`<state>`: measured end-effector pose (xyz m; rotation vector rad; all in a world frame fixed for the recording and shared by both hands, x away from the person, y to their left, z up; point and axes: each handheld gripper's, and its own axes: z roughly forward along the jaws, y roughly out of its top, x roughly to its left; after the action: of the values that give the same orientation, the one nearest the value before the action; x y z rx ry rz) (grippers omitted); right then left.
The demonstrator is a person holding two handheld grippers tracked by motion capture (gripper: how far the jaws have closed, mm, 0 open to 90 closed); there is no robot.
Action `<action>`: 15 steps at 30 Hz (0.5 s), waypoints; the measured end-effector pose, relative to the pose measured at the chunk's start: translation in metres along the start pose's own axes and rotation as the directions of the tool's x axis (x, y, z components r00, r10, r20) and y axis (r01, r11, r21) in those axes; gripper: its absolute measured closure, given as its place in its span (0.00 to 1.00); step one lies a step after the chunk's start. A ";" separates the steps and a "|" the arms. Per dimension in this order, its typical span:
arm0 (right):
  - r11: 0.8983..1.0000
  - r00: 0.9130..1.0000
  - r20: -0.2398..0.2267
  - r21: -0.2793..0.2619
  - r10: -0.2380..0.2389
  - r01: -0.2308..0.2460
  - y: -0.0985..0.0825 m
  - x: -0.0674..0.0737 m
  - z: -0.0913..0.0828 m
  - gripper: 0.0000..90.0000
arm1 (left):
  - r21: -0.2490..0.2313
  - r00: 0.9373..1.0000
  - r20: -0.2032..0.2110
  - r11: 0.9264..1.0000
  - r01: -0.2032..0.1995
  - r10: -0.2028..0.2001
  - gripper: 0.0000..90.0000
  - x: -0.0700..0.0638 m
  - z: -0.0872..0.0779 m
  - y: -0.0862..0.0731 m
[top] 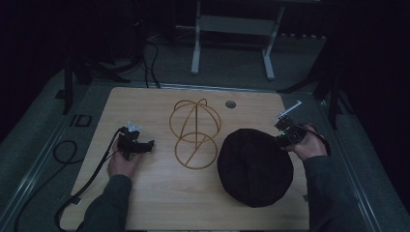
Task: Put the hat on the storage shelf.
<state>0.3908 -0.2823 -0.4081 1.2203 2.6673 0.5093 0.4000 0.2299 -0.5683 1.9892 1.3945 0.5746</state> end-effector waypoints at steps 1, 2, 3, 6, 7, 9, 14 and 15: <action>1.000 1.000 -0.001 -0.001 0.002 -0.002 0.001 0.000 -0.002 0.88 | 0.000 1.000 0.000 1.000 0.000 0.000 0.15 0.000 0.000 0.000; 1.000 1.000 -0.002 -0.004 0.002 -0.002 0.002 0.000 -0.003 0.88 | 0.000 1.000 -0.001 1.000 0.000 0.000 0.15 0.000 0.000 0.000; 1.000 1.000 -0.003 -0.005 0.000 0.000 0.004 -0.001 -0.005 0.88 | 0.000 1.000 0.000 1.000 0.000 0.000 0.15 0.000 0.000 0.000; 1.000 1.000 -0.004 -0.005 0.000 0.000 0.007 -0.001 -0.010 0.88 | 0.001 1.000 0.000 1.000 0.000 0.000 0.15 0.000 0.000 0.000; 1.000 1.000 -0.001 -0.008 -0.002 0.002 0.009 -0.001 -0.012 0.88 | 0.001 1.000 0.000 1.000 0.000 0.000 0.15 0.000 0.000 0.000; 1.000 1.000 -0.003 -0.008 -0.001 0.001 0.011 -0.001 -0.015 0.88 | 0.001 1.000 0.000 1.000 0.000 0.000 0.15 0.000 0.000 0.000; 1.000 1.000 -0.009 -0.019 -0.003 0.002 0.015 -0.003 -0.024 0.88 | 0.002 1.000 0.000 1.000 0.000 0.000 0.15 0.000 0.000 0.000; 1.000 1.000 -0.008 -0.020 -0.002 0.002 0.016 -0.003 -0.025 0.88 | 0.001 1.000 0.000 1.000 0.000 0.000 0.15 0.000 0.000 0.000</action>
<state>0.3970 -0.2808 -0.3788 1.2119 2.6634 0.5408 0.4000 0.2300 -0.5683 1.9898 1.3947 0.5737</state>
